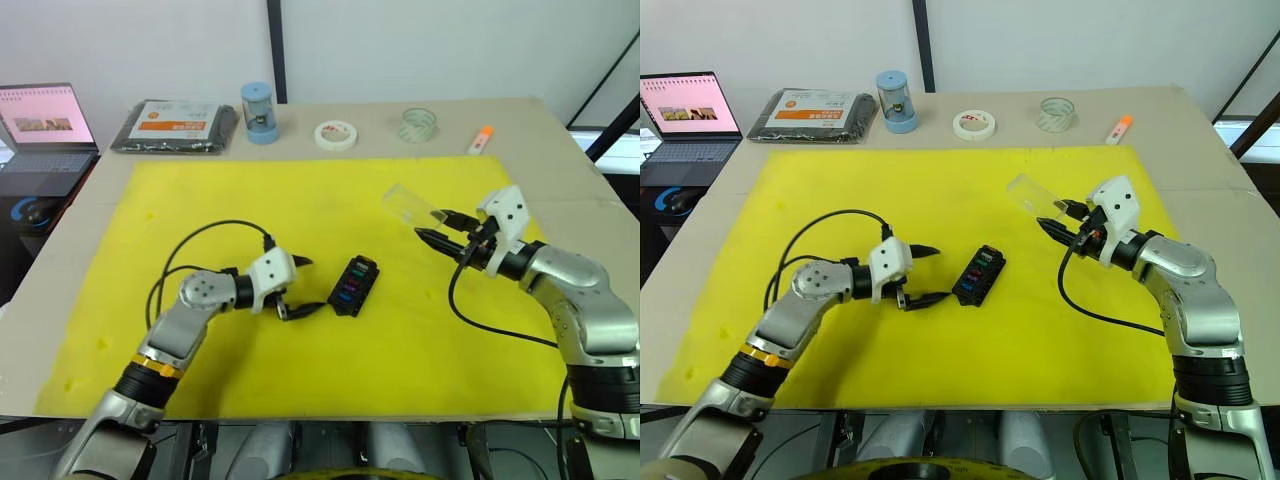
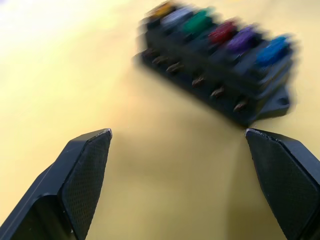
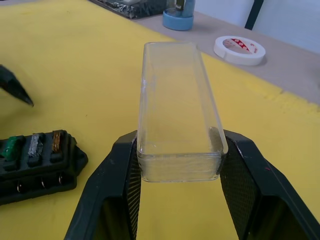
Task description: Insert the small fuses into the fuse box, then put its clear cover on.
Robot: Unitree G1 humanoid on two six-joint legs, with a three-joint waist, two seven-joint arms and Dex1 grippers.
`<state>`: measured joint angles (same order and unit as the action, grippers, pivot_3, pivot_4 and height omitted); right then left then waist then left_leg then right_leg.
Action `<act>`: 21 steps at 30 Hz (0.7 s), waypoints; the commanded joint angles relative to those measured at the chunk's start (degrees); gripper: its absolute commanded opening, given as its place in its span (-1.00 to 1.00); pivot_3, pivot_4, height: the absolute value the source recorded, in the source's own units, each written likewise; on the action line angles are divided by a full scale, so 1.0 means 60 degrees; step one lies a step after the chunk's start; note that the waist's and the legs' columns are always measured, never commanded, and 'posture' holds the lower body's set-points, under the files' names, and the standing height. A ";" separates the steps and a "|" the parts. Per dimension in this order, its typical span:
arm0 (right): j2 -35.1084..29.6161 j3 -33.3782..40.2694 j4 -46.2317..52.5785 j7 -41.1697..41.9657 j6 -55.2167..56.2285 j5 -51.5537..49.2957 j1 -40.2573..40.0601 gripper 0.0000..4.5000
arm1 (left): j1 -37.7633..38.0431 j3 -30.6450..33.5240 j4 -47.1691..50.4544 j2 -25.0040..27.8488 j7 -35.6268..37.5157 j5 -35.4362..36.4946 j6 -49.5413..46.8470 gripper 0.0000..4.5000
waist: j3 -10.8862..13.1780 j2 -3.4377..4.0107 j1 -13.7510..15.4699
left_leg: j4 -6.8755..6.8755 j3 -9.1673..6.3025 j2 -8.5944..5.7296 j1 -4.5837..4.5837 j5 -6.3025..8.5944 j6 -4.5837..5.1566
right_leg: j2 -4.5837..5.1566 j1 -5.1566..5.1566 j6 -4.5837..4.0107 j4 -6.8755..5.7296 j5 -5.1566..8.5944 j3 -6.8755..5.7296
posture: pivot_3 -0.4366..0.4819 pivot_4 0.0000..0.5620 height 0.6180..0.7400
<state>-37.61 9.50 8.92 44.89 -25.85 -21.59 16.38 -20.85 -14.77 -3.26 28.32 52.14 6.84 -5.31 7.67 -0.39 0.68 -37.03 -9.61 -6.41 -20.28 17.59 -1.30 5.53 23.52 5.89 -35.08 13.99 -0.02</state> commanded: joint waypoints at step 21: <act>-0.0064 0.0097 0.0453 -0.0088 0.0211 -0.0114 0.0156 -0.17 | 0.0697 -0.0084 0.0803 -0.0485 0.0088 0.0236 0.0174 1.00 | 0.0001 0.0001 0.0012 | -0.0002 0.0000 -0.0005 -0.0007 0.0000 0.0001 | 0.0005 -0.0002 0.0000 0.0006 0.0000 0.0001 | -0.05 -0.47 1.00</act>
<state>-37.54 9.40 8.97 44.47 -25.16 -21.54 16.46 -16.15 -15.06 1.50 25.60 53.12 8.88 -5.40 7.67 -0.39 0.75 -37.04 -9.61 -6.44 -20.31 17.60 -1.30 5.56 23.51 5.89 -35.05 13.99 -0.02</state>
